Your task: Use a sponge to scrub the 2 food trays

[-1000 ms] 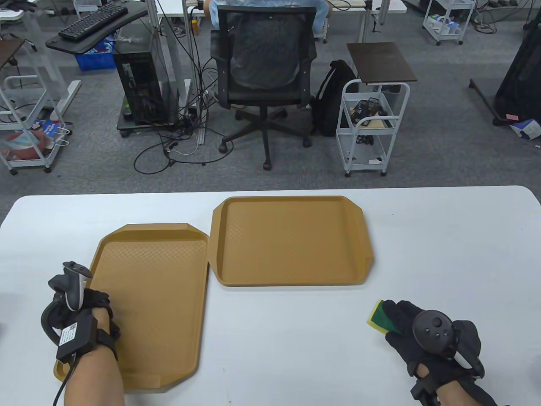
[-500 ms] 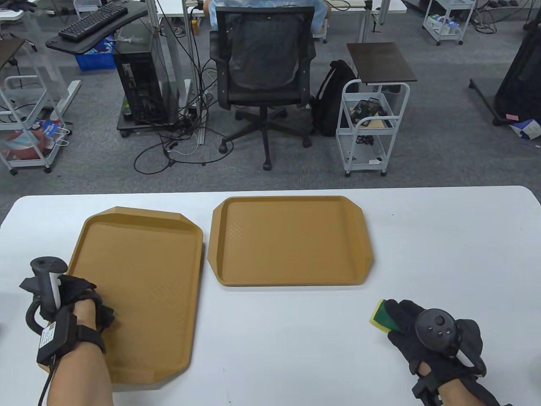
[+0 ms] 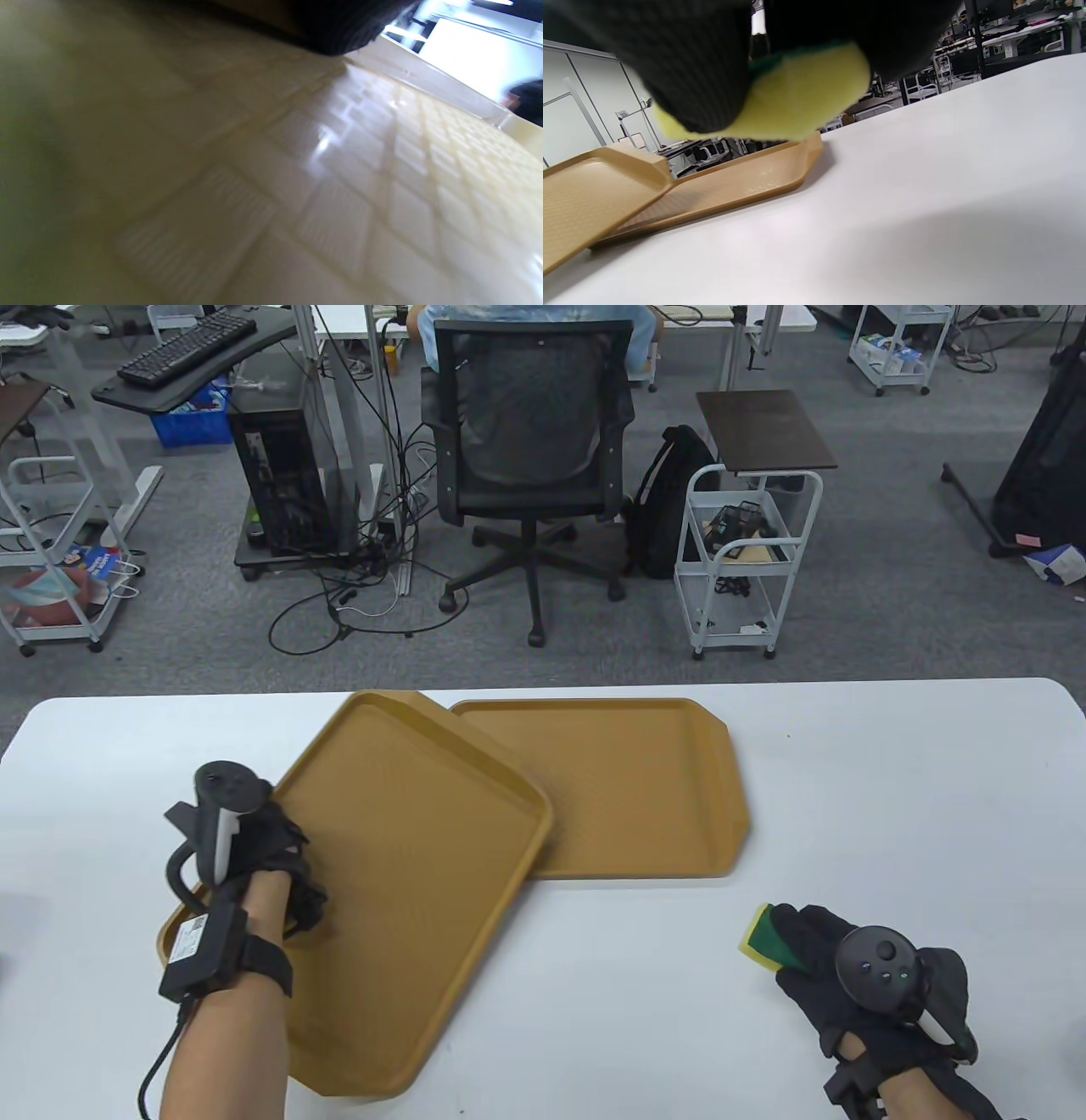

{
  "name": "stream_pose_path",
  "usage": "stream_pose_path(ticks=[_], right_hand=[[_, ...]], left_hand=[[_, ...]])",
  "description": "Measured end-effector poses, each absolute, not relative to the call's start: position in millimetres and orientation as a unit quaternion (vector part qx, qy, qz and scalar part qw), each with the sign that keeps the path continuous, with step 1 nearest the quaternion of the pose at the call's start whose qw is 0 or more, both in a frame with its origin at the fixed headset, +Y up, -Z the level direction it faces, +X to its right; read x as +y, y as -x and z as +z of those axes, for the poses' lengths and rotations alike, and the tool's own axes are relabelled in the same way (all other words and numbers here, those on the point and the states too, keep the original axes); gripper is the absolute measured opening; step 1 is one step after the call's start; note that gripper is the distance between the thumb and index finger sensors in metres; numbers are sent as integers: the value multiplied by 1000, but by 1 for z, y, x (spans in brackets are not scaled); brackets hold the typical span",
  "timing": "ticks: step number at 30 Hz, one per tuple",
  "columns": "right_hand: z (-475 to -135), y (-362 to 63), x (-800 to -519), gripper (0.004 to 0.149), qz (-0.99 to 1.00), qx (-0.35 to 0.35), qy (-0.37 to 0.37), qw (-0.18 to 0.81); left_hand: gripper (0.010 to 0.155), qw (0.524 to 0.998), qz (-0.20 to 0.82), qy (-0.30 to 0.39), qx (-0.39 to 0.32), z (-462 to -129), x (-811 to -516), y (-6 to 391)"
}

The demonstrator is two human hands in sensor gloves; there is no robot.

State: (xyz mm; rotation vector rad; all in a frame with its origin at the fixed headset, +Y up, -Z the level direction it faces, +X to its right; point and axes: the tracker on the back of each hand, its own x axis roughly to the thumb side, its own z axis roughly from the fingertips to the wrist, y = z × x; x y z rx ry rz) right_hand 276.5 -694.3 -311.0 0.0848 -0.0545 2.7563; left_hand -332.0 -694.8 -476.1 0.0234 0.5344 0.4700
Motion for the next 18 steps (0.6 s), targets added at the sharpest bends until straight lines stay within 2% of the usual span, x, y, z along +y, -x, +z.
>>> stream_pose_path(ticks=[3, 9, 14, 18], right_hand=[[-311, -279, -694, 64, 979, -21, -28, 199], [-311, -282, -693, 64, 977, -23, -30, 210], [-311, -281, -694, 64, 976, -22, -37, 214], [-312, -281, -696, 64, 974, -17, -41, 221]], left_hand=[[49, 960, 223, 26, 167, -490, -704, 265], [49, 977, 185, 103, 12, -495, -729, 148], [48, 972, 172, 147, -70, -495, -747, 85], [47, 980, 99, 151, -77, -489, -759, 52]])
